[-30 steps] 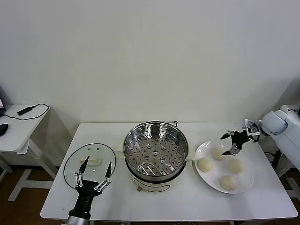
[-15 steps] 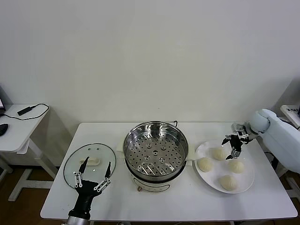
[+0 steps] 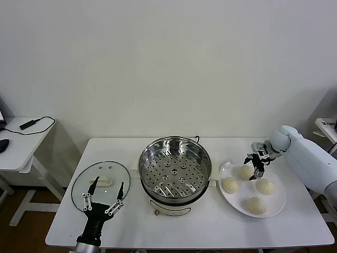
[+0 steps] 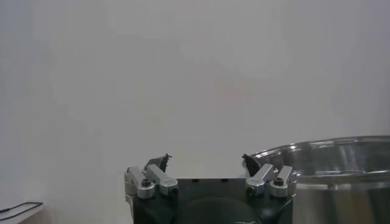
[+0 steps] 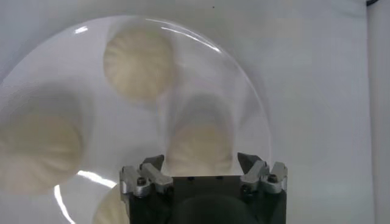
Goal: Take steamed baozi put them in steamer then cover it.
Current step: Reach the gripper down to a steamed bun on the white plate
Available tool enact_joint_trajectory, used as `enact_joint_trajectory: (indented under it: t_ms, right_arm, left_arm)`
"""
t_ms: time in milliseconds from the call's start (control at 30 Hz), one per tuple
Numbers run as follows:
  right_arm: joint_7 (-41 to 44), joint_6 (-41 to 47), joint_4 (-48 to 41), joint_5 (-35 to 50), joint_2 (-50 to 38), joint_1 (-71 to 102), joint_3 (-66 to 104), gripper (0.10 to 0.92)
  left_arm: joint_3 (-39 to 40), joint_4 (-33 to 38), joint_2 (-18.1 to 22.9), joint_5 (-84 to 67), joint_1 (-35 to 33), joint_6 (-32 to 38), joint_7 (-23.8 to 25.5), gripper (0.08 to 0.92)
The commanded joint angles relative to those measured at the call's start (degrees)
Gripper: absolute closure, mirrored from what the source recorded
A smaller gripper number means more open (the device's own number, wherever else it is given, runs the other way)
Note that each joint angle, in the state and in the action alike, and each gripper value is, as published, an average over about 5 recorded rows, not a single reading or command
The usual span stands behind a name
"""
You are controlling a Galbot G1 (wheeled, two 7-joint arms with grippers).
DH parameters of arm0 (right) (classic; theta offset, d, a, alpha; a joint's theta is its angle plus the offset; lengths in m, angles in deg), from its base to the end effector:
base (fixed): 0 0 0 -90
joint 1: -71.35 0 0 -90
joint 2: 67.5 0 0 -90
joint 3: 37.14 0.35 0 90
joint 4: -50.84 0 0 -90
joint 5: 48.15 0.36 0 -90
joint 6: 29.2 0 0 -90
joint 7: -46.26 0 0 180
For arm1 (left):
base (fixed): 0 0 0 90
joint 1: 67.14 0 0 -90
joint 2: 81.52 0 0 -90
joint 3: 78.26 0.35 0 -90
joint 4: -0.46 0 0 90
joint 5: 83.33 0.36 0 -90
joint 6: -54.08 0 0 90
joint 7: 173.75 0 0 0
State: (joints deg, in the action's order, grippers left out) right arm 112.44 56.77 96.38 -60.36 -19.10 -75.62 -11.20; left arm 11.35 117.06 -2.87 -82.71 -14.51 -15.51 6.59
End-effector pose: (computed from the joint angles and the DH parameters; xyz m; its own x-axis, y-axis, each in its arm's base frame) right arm 0.5674 -0.2270 -0.2348 -0.1557 -0.1439 0.9773 -0.9865 -0.0290 -0.1615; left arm 0.1437 0.0393 -0.3421 -0.9766 0.1489 -0.1552 0.1217 0.9776 0.1719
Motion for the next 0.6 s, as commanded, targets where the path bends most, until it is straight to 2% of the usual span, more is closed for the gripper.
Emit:
enact_joint_trajectory:
  t_ms: [33, 267, 600]
  right_arm:
    - [-0.6, -0.38, -0.85, -0.96, 0.72, -0.04, -0.17, 0.229]
    - [-0.59, -0.5, 0.13, -0.95, 0.32, -0.15, -0.54, 0.323]
    - [0.06, -1.56, 8.12, 1.94, -3.41, -3.87, -3.24, 0.389]
  left_arm:
    - [0.0, -0.11, -0.03, 0.0, 0.05, 0.06, -0.04, 0.177]
    - [-0.13, -0.09, -0.14, -0.04, 0.22, 0.09, -0.12, 0.177]
    - [-0.19, 0.0, -0.42, -0.13, 1.0, -0.07, -0.21, 0.177]
